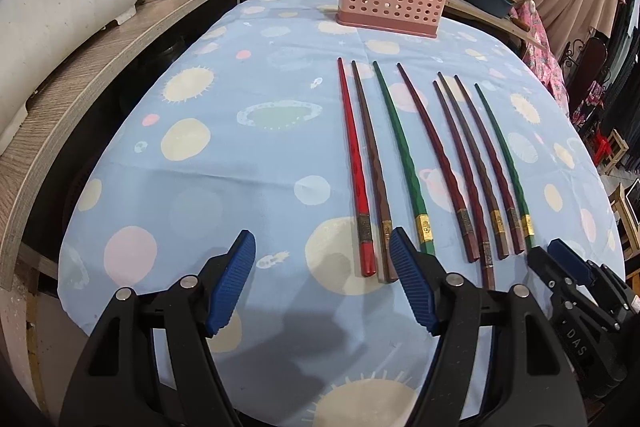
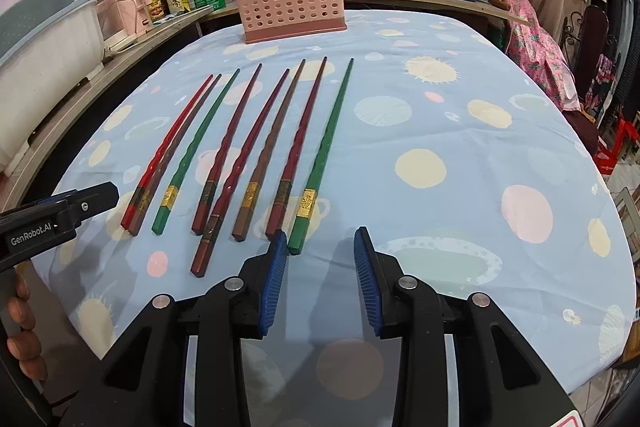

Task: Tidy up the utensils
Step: 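Move both open tools back down to the remaining chopsticks, then grasp a red chopstick with the left tool while the right tool grasps a green chopstick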

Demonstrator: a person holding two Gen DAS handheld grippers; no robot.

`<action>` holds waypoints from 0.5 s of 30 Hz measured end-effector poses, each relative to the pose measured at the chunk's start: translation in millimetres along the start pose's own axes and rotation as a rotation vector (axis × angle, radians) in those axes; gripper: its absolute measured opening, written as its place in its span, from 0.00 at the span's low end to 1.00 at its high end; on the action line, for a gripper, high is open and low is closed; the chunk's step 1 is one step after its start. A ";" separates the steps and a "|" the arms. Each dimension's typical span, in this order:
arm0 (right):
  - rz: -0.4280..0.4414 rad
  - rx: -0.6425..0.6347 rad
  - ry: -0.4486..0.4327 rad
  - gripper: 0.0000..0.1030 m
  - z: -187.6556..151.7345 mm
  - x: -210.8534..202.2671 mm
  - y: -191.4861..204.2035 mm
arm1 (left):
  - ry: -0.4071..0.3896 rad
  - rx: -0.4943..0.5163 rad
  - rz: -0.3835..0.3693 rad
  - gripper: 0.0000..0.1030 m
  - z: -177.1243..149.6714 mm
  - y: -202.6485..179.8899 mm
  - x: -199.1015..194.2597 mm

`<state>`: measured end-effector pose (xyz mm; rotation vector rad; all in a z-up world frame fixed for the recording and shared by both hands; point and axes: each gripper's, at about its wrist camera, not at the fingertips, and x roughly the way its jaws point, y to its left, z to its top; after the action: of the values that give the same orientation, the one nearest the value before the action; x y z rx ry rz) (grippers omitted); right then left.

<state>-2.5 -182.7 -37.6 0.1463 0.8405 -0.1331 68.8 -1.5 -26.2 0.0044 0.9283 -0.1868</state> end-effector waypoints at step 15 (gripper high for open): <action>-0.033 0.010 -0.007 0.25 11.0 9.5 -5.5 | 0.025 -0.001 0.033 0.64 1.0 1.3 19.2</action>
<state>10.9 -190.7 -37.9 0.1412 0.8351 -0.1682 81.1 -3.4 -41.0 0.0209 0.9524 -0.1554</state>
